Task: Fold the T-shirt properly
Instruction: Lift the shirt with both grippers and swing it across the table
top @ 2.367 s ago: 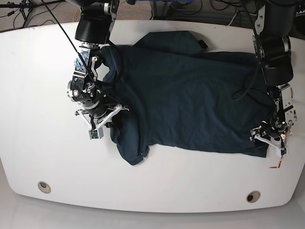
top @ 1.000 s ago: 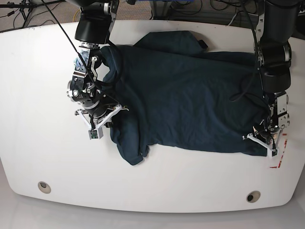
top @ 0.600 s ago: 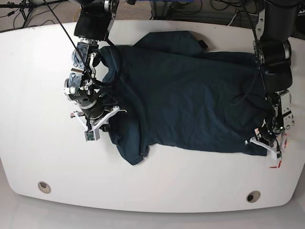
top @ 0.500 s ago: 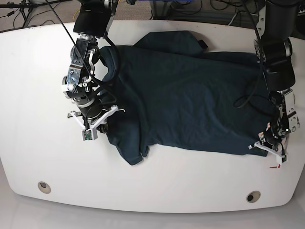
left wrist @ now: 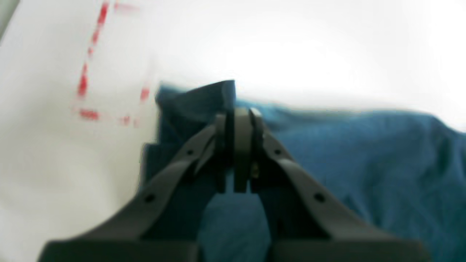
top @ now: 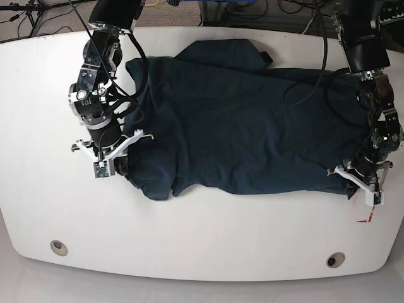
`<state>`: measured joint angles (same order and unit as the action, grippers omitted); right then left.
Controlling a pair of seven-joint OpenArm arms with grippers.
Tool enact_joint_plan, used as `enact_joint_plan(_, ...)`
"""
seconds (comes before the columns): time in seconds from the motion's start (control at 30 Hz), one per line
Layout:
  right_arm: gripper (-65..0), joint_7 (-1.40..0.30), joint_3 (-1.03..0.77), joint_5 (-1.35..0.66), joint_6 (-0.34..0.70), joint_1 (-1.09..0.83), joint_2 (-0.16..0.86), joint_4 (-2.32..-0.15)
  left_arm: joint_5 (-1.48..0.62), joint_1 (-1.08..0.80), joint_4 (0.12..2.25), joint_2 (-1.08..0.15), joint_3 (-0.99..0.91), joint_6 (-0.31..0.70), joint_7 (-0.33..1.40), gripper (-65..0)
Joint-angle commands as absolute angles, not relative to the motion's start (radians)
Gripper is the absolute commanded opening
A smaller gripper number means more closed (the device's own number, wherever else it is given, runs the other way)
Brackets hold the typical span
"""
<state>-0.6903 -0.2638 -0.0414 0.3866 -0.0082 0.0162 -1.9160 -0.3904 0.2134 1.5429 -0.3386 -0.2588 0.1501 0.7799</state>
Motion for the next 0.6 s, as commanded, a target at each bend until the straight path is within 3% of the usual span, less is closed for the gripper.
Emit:
enact_joint_plan(0.0, -64.8, -0.659, -0.263, -0.053, 0.387, 0.018, 0.051, -1.96, -0.39, 0.24, 1.629, -0.367, -0.282, 0.143, 0.751, -65.0)
enact_joint_plan(0.57, -64.4, -0.667, -0.257, -0.061, 0.392, 0.266, 0.268, -1.968, -0.343, 0.444, 1.718, -0.433, -0.272, 0.145, 0.75, -64.9)
